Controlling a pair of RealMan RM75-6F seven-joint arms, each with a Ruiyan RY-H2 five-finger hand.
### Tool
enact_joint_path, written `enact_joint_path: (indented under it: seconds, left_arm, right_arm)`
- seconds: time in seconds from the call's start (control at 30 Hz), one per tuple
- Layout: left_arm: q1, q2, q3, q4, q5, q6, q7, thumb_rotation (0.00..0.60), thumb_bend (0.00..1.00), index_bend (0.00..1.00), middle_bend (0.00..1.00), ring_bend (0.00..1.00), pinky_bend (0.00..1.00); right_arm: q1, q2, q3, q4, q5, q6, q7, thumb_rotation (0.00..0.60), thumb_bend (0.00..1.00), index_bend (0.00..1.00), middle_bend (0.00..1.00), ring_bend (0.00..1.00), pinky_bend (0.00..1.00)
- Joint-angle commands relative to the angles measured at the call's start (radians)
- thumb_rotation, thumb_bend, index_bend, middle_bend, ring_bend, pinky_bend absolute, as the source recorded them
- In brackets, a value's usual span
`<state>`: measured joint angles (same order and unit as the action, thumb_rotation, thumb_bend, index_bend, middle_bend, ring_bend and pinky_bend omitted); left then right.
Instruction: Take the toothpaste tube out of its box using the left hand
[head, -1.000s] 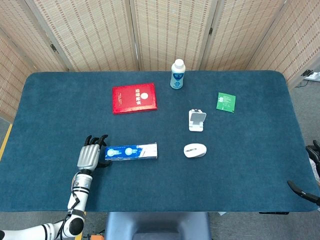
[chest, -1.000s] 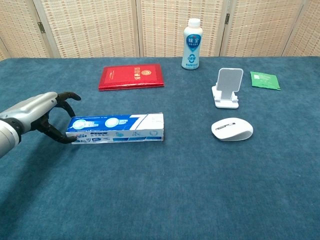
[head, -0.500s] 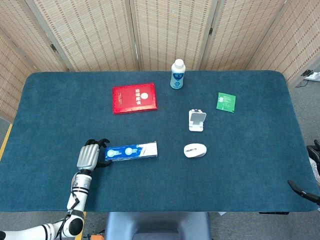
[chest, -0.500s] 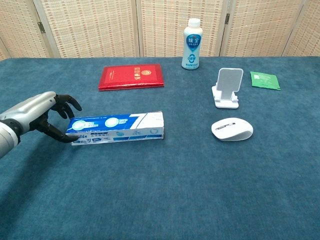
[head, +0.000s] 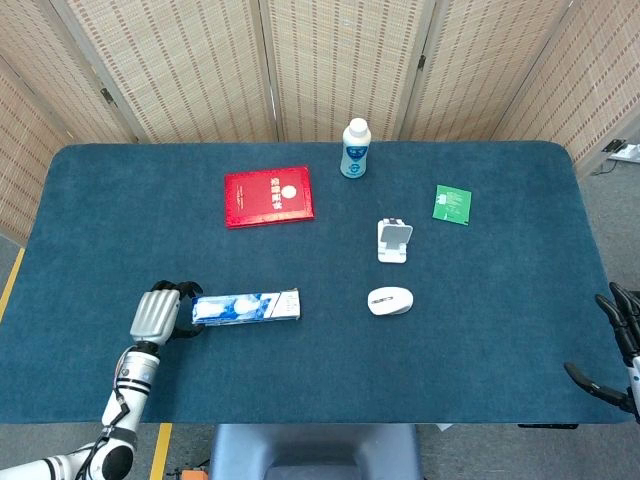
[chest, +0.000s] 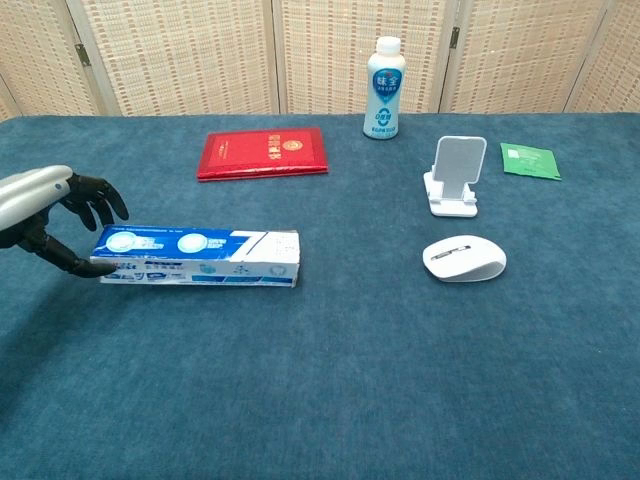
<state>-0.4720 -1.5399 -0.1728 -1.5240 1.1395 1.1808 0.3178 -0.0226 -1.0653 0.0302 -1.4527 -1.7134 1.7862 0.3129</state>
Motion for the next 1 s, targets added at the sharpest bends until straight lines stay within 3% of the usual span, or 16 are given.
enact_joint_path:
  seconds: [0.03, 0.13, 0.4, 0.53, 0.7, 1.0]
  left_arm:
    - [0.003, 0.064, 0.013, -0.061, 0.042, 0.028, 0.049, 0.6, 0.26, 0.38, 0.56, 0.4, 0.26]
    - [-0.004, 0.102, 0.003, -0.098, 0.04, 0.017, 0.053, 0.6, 0.26, 0.39, 0.56, 0.4, 0.26]
    - [-0.051, 0.206, -0.085, -0.179, -0.037, -0.054, -0.007, 0.6, 0.26, 0.39, 0.56, 0.4, 0.26]
    - [-0.067, 0.245, -0.097, -0.213, -0.069, -0.059, 0.031, 0.6, 0.26, 0.39, 0.56, 0.4, 0.26]
    - [-0.099, 0.248, -0.078, -0.251, -0.093, -0.033, 0.181, 0.6, 0.26, 0.39, 0.56, 0.4, 0.26]
    - [-0.153, 0.226, 0.013, -0.225, -0.046, 0.034, 0.506, 0.6, 0.26, 0.39, 0.56, 0.4, 0.24]
  right_arm:
    - [0.008, -0.001, -0.005, -0.012, -0.009, -0.017, -0.026, 0.6, 0.23, 0.0, 0.0, 0.0, 0.0]
    - [0.015, -0.003, -0.007, -0.022, -0.01, -0.035, -0.049, 0.6, 0.23, 0.0, 0.0, 0.0, 0.0]
    - [0.036, -0.005, -0.008, -0.05, 0.001, -0.089, -0.105, 0.6, 0.23, 0.0, 0.0, 0.0, 0.0]
    - [0.041, -0.006, -0.008, -0.057, 0.003, -0.1, -0.121, 0.6, 0.23, 0.0, 0.0, 0.0, 0.0]
    - [0.044, -0.007, -0.01, -0.063, 0.001, -0.107, -0.133, 0.6, 0.23, 0.0, 0.0, 0.0, 0.0]
    - [0.039, -0.004, -0.013, -0.06, -0.002, -0.095, -0.125, 0.6, 0.23, 0.0, 0.0, 0.0, 0.0]
